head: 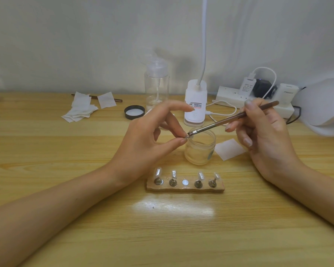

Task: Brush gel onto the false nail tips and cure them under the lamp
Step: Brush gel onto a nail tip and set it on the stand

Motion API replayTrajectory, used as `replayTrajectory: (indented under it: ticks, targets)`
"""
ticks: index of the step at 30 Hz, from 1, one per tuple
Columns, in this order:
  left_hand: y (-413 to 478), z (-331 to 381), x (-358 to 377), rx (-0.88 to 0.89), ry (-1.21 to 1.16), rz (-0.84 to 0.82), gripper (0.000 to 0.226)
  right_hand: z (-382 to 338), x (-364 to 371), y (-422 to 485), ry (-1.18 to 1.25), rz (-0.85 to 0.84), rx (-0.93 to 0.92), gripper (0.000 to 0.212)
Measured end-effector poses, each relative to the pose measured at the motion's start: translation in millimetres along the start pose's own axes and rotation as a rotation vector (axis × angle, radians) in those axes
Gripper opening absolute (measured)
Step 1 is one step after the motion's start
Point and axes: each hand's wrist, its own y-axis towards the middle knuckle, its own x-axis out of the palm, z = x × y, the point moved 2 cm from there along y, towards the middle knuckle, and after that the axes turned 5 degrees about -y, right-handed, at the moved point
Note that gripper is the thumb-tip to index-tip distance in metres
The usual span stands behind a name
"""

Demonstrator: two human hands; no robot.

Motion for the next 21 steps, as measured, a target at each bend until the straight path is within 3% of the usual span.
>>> replayTrajectory:
  ticks: [5, 12, 21]
  targets:
    - [-0.6, 0.4, 0.1, -0.001, 0.007, -0.001, 0.045, 3.5, -4.0, 0.9, -0.076, 0.116, 0.064, 0.032]
    - [-0.5, 1.4, 0.5, 0.004, 0.019, -0.003, 0.045, 0.5, -0.2, 0.7, -0.014, 0.01, 0.021, 0.022]
    - [-0.5, 1.7, 0.3, -0.002, 0.019, -0.002, 0.046, 1.3, -3.0, 0.6, -0.011, 0.099, 0.032, 0.027]
